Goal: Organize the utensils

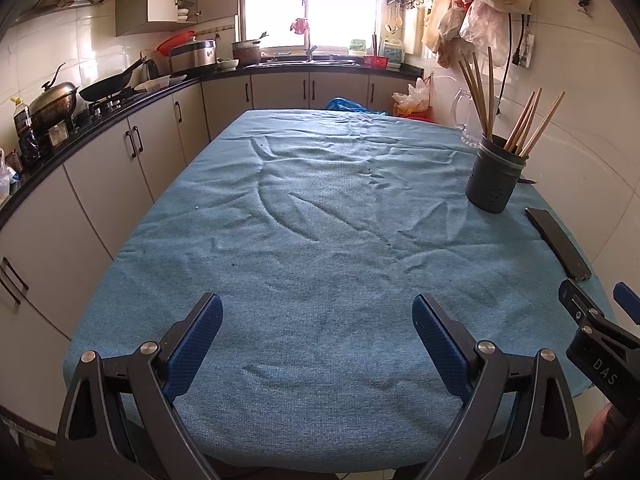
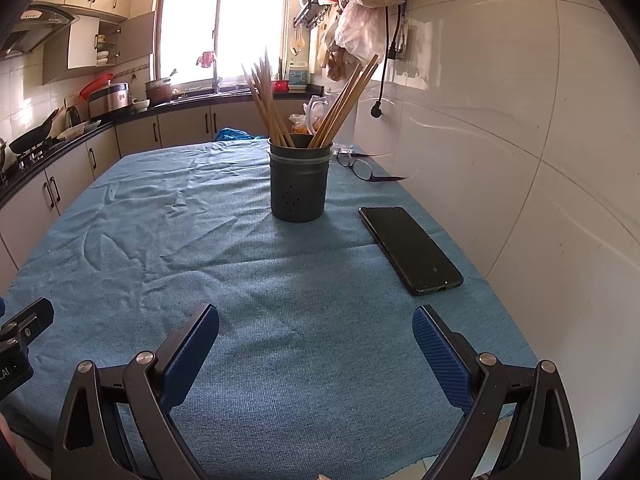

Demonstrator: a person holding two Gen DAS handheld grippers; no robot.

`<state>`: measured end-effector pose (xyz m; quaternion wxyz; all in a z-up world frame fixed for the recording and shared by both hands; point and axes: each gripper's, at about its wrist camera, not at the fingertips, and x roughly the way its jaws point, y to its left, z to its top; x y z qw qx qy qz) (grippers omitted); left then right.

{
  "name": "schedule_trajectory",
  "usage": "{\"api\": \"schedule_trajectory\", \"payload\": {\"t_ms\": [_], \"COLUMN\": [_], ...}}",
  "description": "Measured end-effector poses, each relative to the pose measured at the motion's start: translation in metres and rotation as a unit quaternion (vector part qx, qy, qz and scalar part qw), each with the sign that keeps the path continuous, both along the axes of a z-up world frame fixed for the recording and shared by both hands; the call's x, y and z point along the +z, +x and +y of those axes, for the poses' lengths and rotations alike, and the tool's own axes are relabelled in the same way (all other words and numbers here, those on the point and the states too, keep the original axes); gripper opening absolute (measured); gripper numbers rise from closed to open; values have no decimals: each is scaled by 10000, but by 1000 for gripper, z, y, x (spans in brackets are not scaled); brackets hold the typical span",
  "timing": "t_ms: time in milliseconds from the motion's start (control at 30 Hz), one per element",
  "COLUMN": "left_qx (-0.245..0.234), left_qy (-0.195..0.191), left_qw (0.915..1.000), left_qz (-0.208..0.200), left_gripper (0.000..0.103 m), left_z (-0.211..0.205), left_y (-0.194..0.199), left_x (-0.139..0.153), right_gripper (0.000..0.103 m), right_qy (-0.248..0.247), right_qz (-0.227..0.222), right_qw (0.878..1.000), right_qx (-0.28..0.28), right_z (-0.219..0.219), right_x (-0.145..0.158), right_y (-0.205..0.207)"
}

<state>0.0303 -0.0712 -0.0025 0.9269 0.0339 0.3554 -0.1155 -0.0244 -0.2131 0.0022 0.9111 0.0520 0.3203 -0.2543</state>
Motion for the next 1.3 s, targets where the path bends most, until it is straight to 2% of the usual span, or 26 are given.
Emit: {"api": "schedule_trajectory", "payload": {"t_ms": [1300], "left_qx": [244], "left_qy": [-61], "left_qw": [9996], "left_qz": [93], "left_gripper": [95], "left_z": [9], "left_y": [2], "left_x": [-7], "right_gripper": [99], "right_qy": [-23], "right_qz": [106], "right_qw": [9999], "right_qx": [116], "right_z": [12], "right_x": [-4], "right_y": [6]}}
